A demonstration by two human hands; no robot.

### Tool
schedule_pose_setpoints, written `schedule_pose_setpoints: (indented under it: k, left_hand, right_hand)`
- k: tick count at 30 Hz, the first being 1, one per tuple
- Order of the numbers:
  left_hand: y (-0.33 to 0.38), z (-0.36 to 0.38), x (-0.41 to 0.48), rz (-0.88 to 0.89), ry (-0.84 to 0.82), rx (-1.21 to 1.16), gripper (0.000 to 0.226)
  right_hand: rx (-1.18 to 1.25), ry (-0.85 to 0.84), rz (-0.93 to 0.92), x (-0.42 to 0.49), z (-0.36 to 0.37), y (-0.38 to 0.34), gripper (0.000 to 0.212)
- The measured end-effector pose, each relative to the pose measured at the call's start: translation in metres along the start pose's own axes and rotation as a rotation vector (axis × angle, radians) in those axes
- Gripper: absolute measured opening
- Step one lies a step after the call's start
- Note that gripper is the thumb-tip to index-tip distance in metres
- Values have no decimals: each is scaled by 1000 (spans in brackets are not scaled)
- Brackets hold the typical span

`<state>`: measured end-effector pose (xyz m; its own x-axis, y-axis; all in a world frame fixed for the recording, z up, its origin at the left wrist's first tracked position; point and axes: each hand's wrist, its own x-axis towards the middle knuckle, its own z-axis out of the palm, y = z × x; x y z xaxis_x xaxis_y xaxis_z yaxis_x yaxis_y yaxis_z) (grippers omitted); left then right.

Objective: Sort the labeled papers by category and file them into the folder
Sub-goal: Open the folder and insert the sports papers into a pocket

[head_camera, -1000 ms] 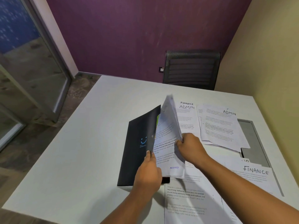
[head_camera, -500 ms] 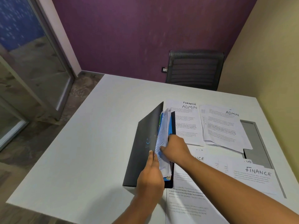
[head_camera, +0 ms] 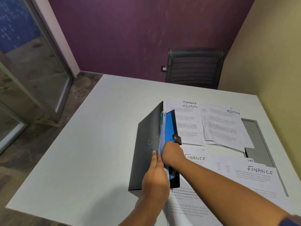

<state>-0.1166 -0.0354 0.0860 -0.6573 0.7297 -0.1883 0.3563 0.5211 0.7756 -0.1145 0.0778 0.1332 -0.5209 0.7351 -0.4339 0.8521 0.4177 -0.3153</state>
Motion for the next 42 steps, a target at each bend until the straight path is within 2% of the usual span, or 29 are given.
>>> schedule_pose_setpoints:
  k: [3,5,8,10,12,16,19,23,29,32,35,38,42]
  left_hand:
    - [6,-2,-3,72,80,37,61]
    - [9,-1,-3,64,50,30,56]
    - [9,2,-1,16,14,15,51]
    - [10,1,0,-7,74,-5,52]
    - [9,2,1,-9,56,-42,53]
    - [11,3,7,-28,2,-55,58]
    - [9,8,13,-52,-51,-64,65]
    - [-4,19,25,-138,-136,43,72]
    - [-27,36,33,-200,-232,323,64]
    - [-41,42,32,-161,-273,518,63]
    - [-62,42,30,-111,-298,672,57]
    - [-78,40,29,-108,-295,766,55]
    - [-82,41,27,-122,-306,778,68]
  right_hand:
    - [11,-22,15,8,4,5,28]
    - [9,-72,25,14,8,8,35]
    - [2,-145,24,17,7,8,33]
    - [10,-150,14,17,0,8,25]
    - [53,-64,-7,12,-12,12,16]
    - [324,186,-33,-13,-36,34,13]
    - [349,220,2,-31,-39,72,12]
    - [370,119,121,-56,-21,142,10]
    - [346,59,297,-99,7,221,4]
    - [311,41,341,-115,18,242,13]
    - [332,40,357,-123,25,254,10]
    - [341,40,372,-125,28,266,7]
    - [364,35,371,-124,28,278,8]
